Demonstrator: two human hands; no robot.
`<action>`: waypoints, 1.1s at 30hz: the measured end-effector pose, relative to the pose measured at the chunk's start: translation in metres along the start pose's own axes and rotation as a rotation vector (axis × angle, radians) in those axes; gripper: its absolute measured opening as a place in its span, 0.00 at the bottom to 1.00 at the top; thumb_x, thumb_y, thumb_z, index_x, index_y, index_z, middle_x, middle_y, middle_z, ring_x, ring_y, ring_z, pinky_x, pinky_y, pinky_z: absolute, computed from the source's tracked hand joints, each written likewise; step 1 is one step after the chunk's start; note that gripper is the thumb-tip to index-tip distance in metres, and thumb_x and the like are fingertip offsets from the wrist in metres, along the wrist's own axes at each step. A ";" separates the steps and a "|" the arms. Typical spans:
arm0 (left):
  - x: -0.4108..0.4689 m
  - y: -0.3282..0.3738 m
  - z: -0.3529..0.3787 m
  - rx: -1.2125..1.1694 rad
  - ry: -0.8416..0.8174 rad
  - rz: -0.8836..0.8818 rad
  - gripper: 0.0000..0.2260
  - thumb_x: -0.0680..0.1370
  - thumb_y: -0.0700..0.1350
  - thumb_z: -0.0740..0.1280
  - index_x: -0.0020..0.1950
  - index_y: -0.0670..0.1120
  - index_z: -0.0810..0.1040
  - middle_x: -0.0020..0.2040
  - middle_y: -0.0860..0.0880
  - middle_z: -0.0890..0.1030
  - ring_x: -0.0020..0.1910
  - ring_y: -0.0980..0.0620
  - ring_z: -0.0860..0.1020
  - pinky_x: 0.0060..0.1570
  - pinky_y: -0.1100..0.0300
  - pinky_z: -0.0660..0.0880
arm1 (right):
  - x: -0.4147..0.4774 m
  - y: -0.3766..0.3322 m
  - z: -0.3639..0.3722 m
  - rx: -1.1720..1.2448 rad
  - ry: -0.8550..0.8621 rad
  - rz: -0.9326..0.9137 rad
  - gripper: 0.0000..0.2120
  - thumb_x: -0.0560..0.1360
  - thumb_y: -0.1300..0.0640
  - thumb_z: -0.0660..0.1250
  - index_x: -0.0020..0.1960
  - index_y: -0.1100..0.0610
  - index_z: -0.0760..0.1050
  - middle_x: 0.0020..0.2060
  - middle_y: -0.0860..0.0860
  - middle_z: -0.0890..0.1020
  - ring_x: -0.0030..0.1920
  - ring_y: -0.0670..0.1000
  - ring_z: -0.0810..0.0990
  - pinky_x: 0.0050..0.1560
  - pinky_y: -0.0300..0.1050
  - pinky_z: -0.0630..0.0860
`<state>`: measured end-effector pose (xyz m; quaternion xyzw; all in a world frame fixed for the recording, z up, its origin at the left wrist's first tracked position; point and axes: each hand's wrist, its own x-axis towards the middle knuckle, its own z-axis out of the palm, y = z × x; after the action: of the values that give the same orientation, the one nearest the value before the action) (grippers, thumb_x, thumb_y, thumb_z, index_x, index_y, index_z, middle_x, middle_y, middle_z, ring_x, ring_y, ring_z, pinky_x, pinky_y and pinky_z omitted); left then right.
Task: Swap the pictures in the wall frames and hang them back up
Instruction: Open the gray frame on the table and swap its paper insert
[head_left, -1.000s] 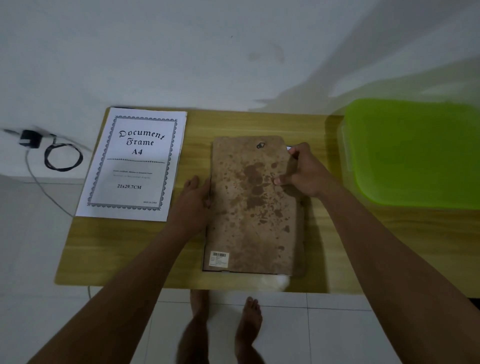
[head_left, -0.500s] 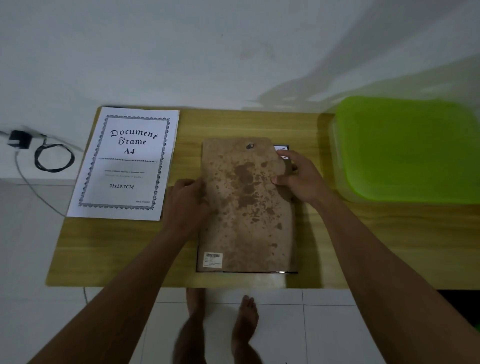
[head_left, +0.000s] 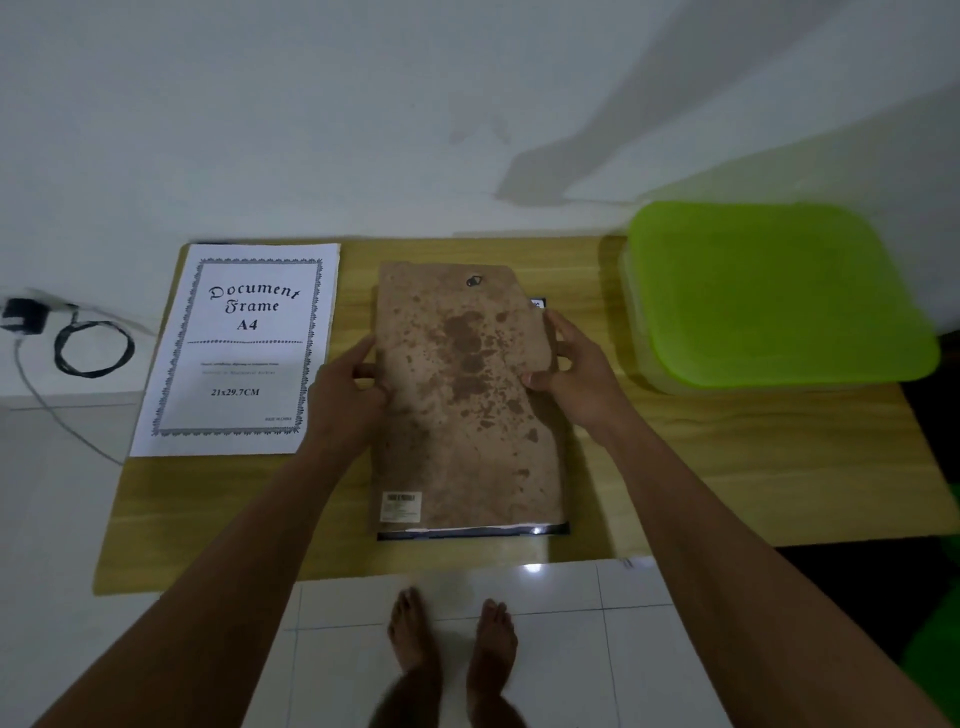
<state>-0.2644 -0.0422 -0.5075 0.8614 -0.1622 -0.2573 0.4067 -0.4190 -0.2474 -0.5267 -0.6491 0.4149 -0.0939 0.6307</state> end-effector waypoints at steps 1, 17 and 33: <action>0.001 0.003 -0.002 -0.011 -0.008 0.012 0.30 0.75 0.36 0.67 0.76 0.51 0.65 0.51 0.53 0.80 0.52 0.53 0.78 0.55 0.51 0.77 | -0.003 -0.002 0.000 0.026 0.026 0.023 0.37 0.70 0.70 0.74 0.72 0.51 0.64 0.57 0.47 0.78 0.56 0.48 0.79 0.50 0.46 0.78; 0.005 0.129 0.050 -0.253 -0.200 0.118 0.26 0.72 0.39 0.73 0.69 0.48 0.74 0.52 0.48 0.83 0.51 0.49 0.82 0.54 0.46 0.80 | -0.043 -0.051 -0.130 0.059 0.330 0.010 0.32 0.66 0.65 0.79 0.66 0.56 0.72 0.52 0.55 0.80 0.54 0.58 0.82 0.56 0.59 0.79; 0.023 0.184 0.222 -0.060 -0.188 0.078 0.32 0.71 0.37 0.75 0.74 0.45 0.68 0.42 0.54 0.76 0.47 0.53 0.78 0.47 0.61 0.73 | 0.027 -0.012 -0.268 -0.493 0.386 -0.051 0.17 0.71 0.59 0.76 0.57 0.63 0.78 0.52 0.56 0.82 0.48 0.56 0.81 0.46 0.49 0.77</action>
<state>-0.3866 -0.3038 -0.4891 0.8138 -0.2254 -0.3257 0.4253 -0.5695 -0.4652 -0.4765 -0.7629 0.5208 -0.1276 0.3612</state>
